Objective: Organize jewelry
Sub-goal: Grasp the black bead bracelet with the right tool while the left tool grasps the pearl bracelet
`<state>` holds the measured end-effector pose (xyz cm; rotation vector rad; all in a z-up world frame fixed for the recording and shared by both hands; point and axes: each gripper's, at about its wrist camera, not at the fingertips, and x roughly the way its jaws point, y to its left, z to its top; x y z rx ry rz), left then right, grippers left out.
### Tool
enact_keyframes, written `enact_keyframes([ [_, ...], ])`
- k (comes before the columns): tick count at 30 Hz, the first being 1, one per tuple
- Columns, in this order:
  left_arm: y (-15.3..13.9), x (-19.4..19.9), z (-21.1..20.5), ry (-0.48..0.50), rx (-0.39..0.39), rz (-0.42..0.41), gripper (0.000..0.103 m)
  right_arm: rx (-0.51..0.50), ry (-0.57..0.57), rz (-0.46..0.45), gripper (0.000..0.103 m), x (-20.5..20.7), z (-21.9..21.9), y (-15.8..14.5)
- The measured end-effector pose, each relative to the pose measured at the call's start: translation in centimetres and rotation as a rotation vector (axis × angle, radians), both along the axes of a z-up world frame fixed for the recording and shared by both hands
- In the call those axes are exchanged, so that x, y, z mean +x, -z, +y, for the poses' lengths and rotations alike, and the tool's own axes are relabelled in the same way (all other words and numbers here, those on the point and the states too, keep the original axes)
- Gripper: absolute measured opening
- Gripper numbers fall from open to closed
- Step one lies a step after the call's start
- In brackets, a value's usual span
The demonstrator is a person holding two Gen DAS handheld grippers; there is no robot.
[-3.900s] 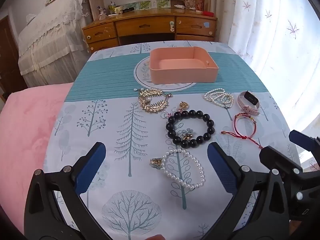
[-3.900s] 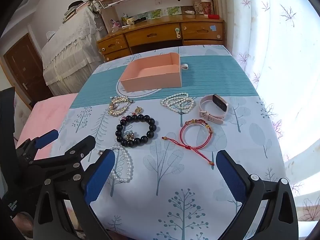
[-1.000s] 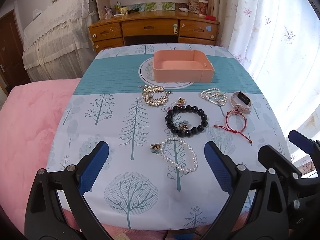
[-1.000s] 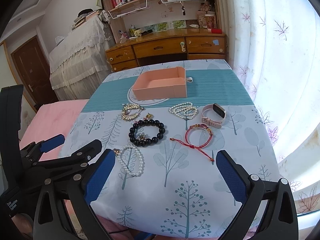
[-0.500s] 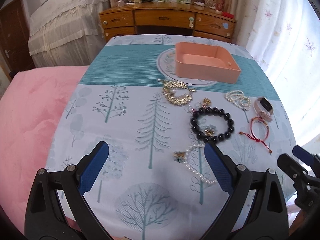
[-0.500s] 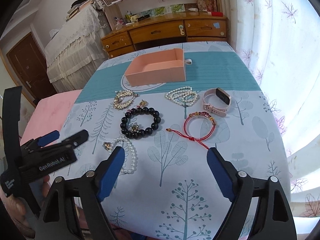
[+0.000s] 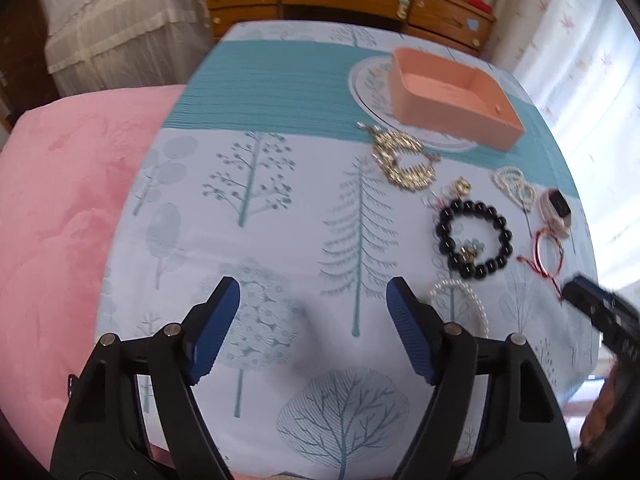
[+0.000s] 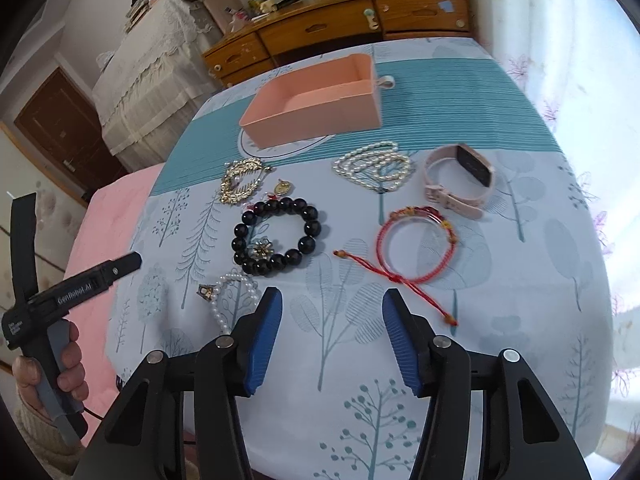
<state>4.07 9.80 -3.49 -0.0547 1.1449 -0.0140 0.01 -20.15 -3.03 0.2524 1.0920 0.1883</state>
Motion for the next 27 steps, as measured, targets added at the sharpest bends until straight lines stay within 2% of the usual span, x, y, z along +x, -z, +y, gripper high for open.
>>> enact_keyframes([
  [5, 1.2, -0.6, -3.7, 0.192, 0.045, 0.018, 0.073, 0.002, -0.063, 0.030, 0.050, 3.7, 1.6, 0.8],
  [10, 1.6, -1.6, -6.5, 0.399, 0.164, -0.005, 0.073, 0.004, -0.097, 0.089, 0.041, 7.4, 2.8, 2.4],
  [12, 1.7, -1.9, -6.9, 0.436, 0.181, 0.000, 0.073, 0.010, -0.100, 0.117, 0.036, 8.9, 3.1, 3.3],
  [17, 1.3, -2.3, -7.7, 0.474, 0.127, 0.005, 0.073, -0.054, -0.117, 0.137, 0.032, 11.5, 4.5, 5.2],
  [22, 1.0, -2.7, -9.0, 0.489, 0.080, 0.040, 0.073, -0.207, -0.192, 0.085, 0.032, 12.1, 7.4, 5.6],
  [24, 0.8, -3.0, -9.9, 0.522, 0.072, 0.035, 0.073, -0.286, -0.236, 0.061, 0.032, 12.1, 8.7, 5.8],
  [27, 0.7, -3.7, -12.3, 0.610, 0.100, 0.029, 0.073, -0.345, -0.262, 0.048, 0.025, 11.8, 9.5, 5.9],
])
